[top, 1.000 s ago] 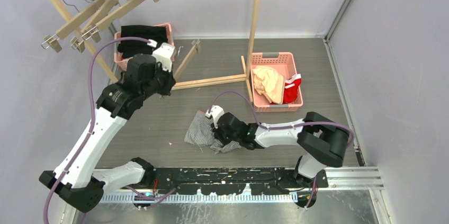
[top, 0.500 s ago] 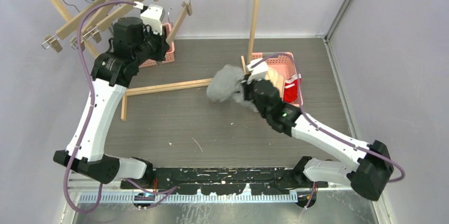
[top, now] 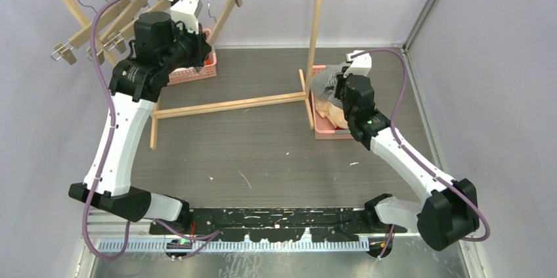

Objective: Remove the underwear clipped to the hanger

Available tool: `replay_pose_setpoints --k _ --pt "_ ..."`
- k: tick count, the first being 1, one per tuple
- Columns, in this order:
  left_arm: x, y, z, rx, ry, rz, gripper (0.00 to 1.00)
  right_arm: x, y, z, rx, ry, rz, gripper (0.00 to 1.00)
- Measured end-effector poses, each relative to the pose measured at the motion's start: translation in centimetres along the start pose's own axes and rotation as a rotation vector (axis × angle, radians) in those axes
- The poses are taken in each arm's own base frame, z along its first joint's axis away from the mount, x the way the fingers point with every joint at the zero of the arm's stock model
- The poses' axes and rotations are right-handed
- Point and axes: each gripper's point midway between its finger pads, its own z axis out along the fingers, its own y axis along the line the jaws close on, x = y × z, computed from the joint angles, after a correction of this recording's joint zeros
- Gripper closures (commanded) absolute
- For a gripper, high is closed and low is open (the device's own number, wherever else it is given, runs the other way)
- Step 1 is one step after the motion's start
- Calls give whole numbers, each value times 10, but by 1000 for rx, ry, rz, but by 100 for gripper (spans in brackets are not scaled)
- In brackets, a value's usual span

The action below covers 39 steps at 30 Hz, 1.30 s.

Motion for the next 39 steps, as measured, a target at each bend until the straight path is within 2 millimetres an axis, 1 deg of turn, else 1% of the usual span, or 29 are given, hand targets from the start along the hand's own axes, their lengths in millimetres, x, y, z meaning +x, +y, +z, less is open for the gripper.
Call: replay_pose_setpoints --k 2,5,10,15,19,24,30,34,39 --pt "-3 0 -4 1 -10 1 100 7 -5 10 18 14 -8 99" --pt "-9 0 -11 0 -38 3 100 24 -10 27 26 48 -12 99" --pt "-27 1 -32 -7 -112 14 100 50 -25 49 55 108 -5 99" --pt "-54 4 -52 -28 -199 34 100 64 -42 59 103 138 5 99" --pt "-66 6 -59 -40 -240 39 100 76 -55 62 138 158 14 99" --pt "-69 11 -58 -60 -243 49 100 97 -67 57 167 198 23 99" --pt "-67 19 -45 -86 -222 49 100 108 -78 54 203 217 36 99" --pt "-66 25 -33 -99 -205 46 100 119 -89 51 231 238 52 99" --pt "-63 31 -25 -113 -189 42 100 128 -92 48 238 255 64 99"
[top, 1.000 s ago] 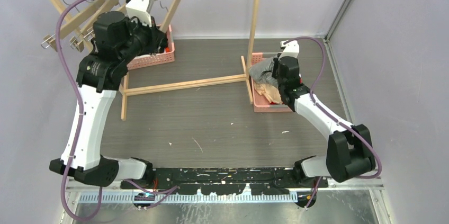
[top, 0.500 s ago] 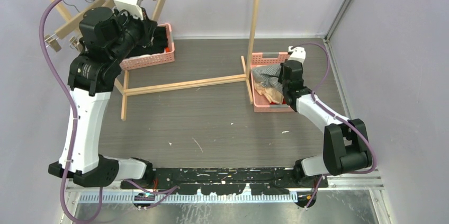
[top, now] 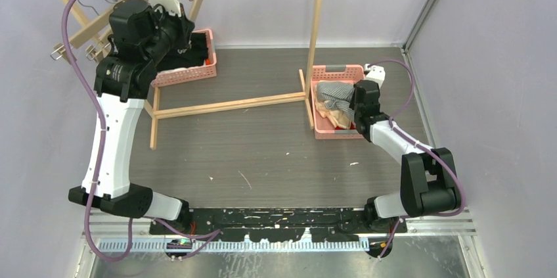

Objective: Remove the underwear clipped to the hanger

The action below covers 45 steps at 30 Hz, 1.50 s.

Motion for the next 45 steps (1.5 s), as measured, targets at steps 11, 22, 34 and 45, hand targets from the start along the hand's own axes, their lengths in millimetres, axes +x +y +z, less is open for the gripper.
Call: replay_pose_setpoints --k 11,22,34,45 --pt "4 15 12 -37 25 -5 100 17 1 -4 -21 33 17 99" --pt "9 18 21 -38 28 -12 79 29 9 -5 -69 78 26 44" --pt "-3 18 1 -40 -27 -13 62 23 11 -8 -81 64 24 39" --pt "-15 22 -39 -67 -101 -13 54 -31 13 -38 -136 -87 74 38"
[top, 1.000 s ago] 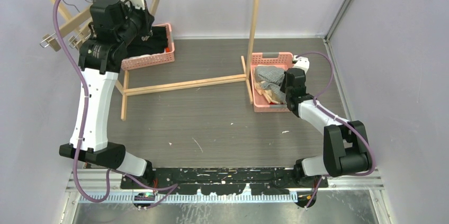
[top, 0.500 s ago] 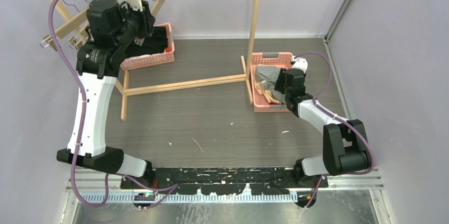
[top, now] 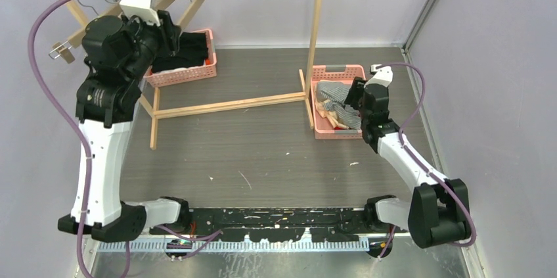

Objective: Remove the underwear clipped to the hanger

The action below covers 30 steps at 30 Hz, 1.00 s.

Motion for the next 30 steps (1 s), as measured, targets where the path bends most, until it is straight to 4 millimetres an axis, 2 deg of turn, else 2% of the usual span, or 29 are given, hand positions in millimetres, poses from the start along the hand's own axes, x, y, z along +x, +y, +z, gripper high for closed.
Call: replay_pose_setpoints --k 4,8,9,10,19,26,30 --pt "-4 7 -23 -35 -29 7 49 -22 4 -13 -25 -62 16 38" --pt "1 10 -49 -45 -41 13 46 -34 5 -27 -43 -90 16 39" --pt "4 10 -55 -47 -41 13 34 -36 5 -31 -45 -94 14 39" --pt "7 10 -60 -47 -40 13 2 -39 5 -34 -48 -100 12 39" --pt "45 10 -104 -67 28 -54 2 -51 6 -53 -67 -122 9 39" --pt "84 11 -142 -103 59 -133 2 -48 10 -57 -87 -108 3 39" --pt "91 16 -168 -138 39 -159 2 -44 15 -58 -102 -96 -2 39"
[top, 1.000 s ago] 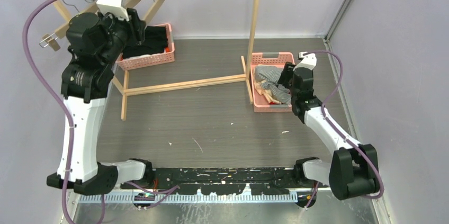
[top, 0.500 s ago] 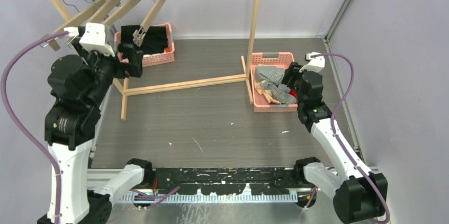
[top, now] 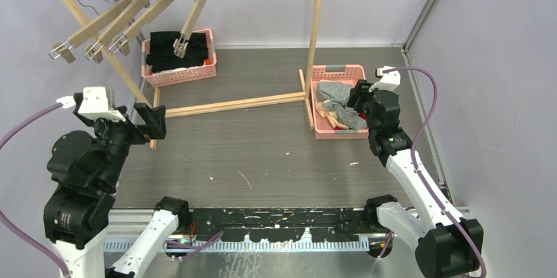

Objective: Remove the underwear clipped to the hanger

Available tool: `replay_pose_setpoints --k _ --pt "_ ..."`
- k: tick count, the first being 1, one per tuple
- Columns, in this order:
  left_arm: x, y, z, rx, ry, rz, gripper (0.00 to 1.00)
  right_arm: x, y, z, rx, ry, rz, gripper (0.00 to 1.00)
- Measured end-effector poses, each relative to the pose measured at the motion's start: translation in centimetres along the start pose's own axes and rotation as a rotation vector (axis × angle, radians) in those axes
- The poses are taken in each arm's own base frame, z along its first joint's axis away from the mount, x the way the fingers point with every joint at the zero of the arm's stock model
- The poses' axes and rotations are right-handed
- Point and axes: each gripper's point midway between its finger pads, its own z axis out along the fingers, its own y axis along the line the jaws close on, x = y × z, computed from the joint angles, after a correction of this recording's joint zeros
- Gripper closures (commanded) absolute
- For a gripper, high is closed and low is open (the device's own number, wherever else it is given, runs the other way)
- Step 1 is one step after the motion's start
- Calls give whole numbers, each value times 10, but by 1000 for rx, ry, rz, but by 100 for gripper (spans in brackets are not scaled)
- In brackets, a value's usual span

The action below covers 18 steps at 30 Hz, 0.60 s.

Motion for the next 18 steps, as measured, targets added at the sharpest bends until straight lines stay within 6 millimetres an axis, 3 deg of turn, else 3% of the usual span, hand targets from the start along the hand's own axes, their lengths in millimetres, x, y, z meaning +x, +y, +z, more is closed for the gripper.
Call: replay_pose_setpoints --k 3,11,18 --pt "6 5 -5 -25 4 -14 2 1 3 -1 -9 4 -3 40" --pt "62 12 0 -56 117 -9 2 2 9 -1 -24 5 -6 40" --pt "67 18 -13 -69 88 -17 2 2 8 -1 -19 3 -6 39"
